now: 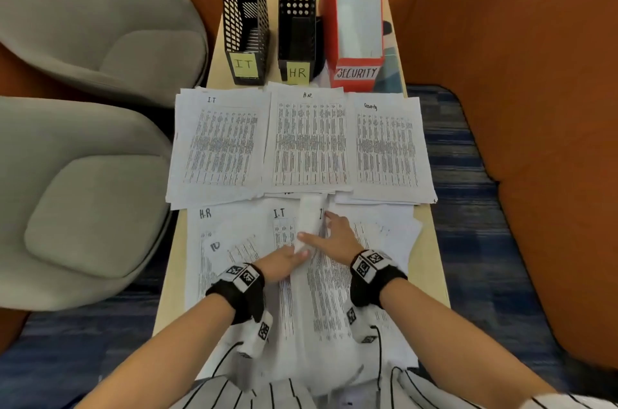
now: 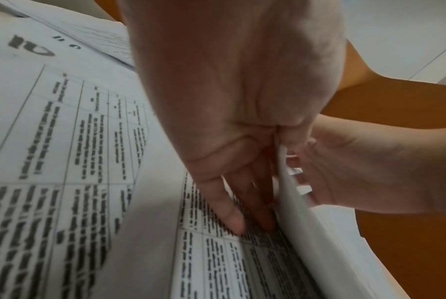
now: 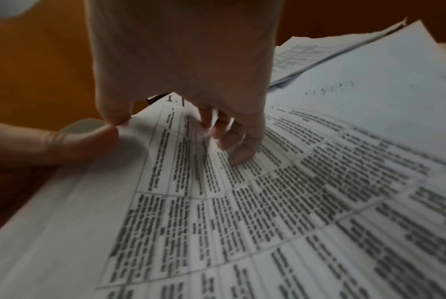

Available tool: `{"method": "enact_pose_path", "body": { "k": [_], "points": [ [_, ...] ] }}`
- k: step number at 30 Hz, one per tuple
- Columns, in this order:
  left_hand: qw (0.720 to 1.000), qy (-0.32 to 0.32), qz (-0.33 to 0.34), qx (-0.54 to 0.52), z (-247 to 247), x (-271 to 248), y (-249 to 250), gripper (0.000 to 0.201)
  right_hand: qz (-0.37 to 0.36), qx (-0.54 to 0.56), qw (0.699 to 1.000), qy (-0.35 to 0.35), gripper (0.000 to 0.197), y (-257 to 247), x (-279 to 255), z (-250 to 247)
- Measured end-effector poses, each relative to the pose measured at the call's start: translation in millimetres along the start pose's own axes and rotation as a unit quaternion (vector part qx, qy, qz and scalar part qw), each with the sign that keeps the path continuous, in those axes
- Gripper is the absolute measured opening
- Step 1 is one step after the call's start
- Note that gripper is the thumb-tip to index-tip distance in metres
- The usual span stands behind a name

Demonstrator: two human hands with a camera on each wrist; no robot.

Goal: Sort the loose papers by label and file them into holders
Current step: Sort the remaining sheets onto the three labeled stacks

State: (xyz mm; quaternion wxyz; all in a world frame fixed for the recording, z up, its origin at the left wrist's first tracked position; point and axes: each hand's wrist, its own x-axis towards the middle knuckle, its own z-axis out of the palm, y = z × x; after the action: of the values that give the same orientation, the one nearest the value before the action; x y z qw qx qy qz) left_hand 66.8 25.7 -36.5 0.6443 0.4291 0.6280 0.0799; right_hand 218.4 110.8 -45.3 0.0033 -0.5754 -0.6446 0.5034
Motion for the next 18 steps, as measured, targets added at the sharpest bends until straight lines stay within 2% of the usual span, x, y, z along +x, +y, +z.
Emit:
{"method": "enact_pose_path", "body": {
  "k": [1, 2, 5, 6, 9, 11, 13, 15, 16, 17, 18],
  "points": [
    [1.0, -0.02, -0.007, -0.018, 2.1, 1.7, -3.5, 0.091, 0.003, -0.004, 1.0, 0.002, 0.11, 2.7, 1.0, 5.3],
    [0.998, -0.031, -0.015, -0.054, 3.2, 0.8, -4.9, 0.088, 0.013, 0.001, 1.0, -0.003, 0.099, 4.6, 2.2, 10.7],
    [0.984, -0.008, -0.011, -0.177, 5.8, -4.8, 4.3, 0.05, 0.004, 0.052, 0.999, 0.01, 0.042, 5.5, -1.6, 11.6],
    [0.979, 0.001, -0.014, -0.203, 6.3, -3.9, 3.1, 0.046, 0.018, 0.066, 0.997, 0.02, 0.033, 6.5, -4.2, 8.6],
    [0.967, 0.007, -0.013, -0.255, 1.2, -6.4, -0.9, 0.042, 0.041, 0.146, 0.987, 0.045, 0.033, 16.9, -11.9, 0.2],
    [0.978, 0.003, 0.002, -0.207, -0.6, -10.4, 1.6, 0.044, 0.039, 0.196, 0.979, 0.026, 0.036, 18.2, -15.7, -1.2],
    [0.997, -0.047, 0.046, -0.047, 5.5, -17.1, 12.6, 0.06, 0.014, 0.203, 0.979, -0.026, 0.047, 9.5, -24.2, -2.9],
    [0.987, -0.099, 0.084, 0.099, 13.3, -17.1, 22.4, 0.07, -0.01, 0.138, 0.988, -0.062, 0.048, 2.5, -28.7, -1.7],
    [0.983, -0.104, 0.083, 0.123, 15.4, -15.8, 24.3, 0.069, -0.01, 0.102, 0.993, -0.057, 0.038, 4.4, -25.9, 1.0],
    [0.985, -0.075, 0.086, 0.128, 15.8, -14.6, 25.5, 0.063, 0.006, 0.082, 0.996, -0.039, 0.026, 6.6, -22.7, 0.9],
    [0.989, -0.007, 0.085, 0.117, 12.7, -12.0, 23.8, 0.055, 0.041, 0.082, 0.996, -0.011, 0.019, 10.2, -18.6, -0.3]
  ]
}}
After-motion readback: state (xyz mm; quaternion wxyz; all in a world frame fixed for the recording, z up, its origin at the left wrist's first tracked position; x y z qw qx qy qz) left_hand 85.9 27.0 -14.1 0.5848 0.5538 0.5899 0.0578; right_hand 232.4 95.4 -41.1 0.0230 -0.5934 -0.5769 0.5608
